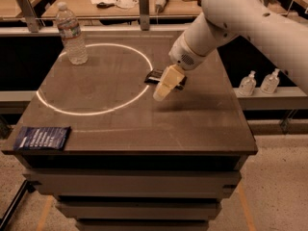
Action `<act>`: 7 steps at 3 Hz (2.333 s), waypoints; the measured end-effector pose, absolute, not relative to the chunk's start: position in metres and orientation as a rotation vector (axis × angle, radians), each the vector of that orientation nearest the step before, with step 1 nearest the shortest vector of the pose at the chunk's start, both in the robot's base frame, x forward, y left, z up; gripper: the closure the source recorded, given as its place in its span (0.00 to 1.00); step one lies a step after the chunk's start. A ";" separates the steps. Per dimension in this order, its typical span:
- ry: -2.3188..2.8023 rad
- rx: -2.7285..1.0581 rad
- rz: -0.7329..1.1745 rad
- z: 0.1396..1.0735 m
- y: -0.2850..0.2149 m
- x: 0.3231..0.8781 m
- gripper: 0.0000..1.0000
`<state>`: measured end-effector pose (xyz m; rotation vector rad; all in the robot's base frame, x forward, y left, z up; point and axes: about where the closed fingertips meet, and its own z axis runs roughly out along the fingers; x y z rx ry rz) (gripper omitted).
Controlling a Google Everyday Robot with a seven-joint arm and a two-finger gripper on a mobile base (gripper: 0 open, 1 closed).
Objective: Move rxbar chocolate near rxbar blueberry
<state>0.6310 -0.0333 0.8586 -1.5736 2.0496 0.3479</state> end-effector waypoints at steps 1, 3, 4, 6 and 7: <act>2.079 -1.546 0.374 0.844 -0.037 0.639 0.06; 2.118 -1.519 0.420 0.827 -0.043 0.643 0.41; 2.134 -1.513 0.436 0.828 -0.045 0.641 0.71; 2.134 -1.513 0.437 0.830 -0.045 0.640 1.00; 2.092 -1.482 0.525 0.855 -0.044 0.635 1.00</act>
Offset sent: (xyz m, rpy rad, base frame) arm 0.0173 -0.0173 -0.0370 0.0336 0.0718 -0.0673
